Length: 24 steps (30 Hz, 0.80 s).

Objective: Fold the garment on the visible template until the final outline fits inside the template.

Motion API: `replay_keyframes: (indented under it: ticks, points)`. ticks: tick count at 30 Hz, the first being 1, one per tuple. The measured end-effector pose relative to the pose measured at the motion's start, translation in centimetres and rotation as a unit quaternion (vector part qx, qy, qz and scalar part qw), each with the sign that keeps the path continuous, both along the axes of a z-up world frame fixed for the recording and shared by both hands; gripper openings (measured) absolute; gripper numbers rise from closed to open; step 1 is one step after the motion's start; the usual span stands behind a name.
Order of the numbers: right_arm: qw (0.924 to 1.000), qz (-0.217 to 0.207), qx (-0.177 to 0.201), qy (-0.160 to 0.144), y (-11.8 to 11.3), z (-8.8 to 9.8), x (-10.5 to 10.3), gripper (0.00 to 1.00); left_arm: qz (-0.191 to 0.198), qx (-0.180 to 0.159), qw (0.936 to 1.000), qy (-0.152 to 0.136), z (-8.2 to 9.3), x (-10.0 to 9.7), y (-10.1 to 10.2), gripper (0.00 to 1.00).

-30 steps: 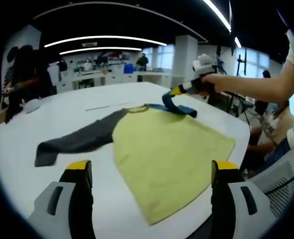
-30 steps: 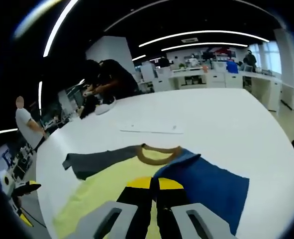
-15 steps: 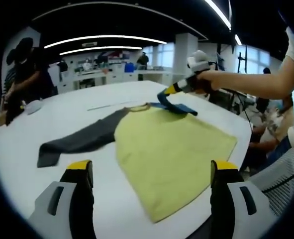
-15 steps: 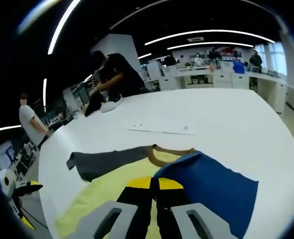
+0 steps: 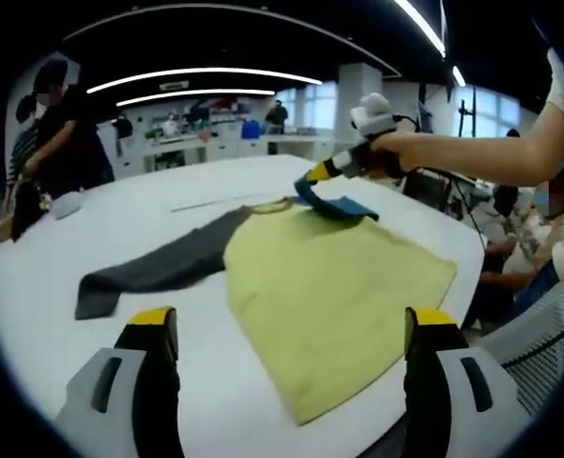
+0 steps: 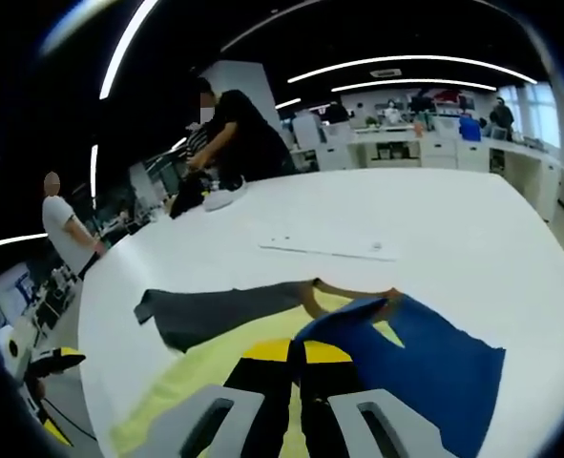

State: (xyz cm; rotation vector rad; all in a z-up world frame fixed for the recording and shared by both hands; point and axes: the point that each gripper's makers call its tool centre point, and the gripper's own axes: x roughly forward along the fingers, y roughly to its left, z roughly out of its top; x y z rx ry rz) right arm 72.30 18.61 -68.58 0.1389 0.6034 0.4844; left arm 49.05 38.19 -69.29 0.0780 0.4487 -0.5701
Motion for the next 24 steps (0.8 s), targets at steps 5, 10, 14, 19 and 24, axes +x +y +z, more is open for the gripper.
replay_keyframes:
  ticks: [5, 10, 14, 19, 24]
  points:
    - [1.0, 0.006, 0.001, 0.001, 0.9, 0.1, 0.2, 0.0, -0.002, 0.004, 1.0, -0.002, 0.0, 0.1, 0.0, 0.96]
    - [0.9999, 0.014, -0.005, 0.002, 1.6, -0.2, 0.1, 0.0, -0.004, 0.006, 1.0, -0.006, 0.2, 0.0, 0.1, 0.97]
    - [0.9998, 0.017, -0.005, 0.005, 2.0, -0.3, 0.3, 0.0, -0.002, 0.005, 1.0, -0.006, 0.1, 0.0, 0.2, 0.97]
    - [0.9998, 0.021, -0.005, 0.005, 2.6, -0.5, 0.8, 0.0, -0.001, 0.006, 1.0, -0.004, -0.1, 0.0, 0.4, 0.97]
    - [0.9997, 0.023, -0.005, 0.006, 3.2, -0.4, 0.8, 0.0, 0.0, 0.007, 1.0, -0.005, 0.0, 0.1, 0.5, 0.97]
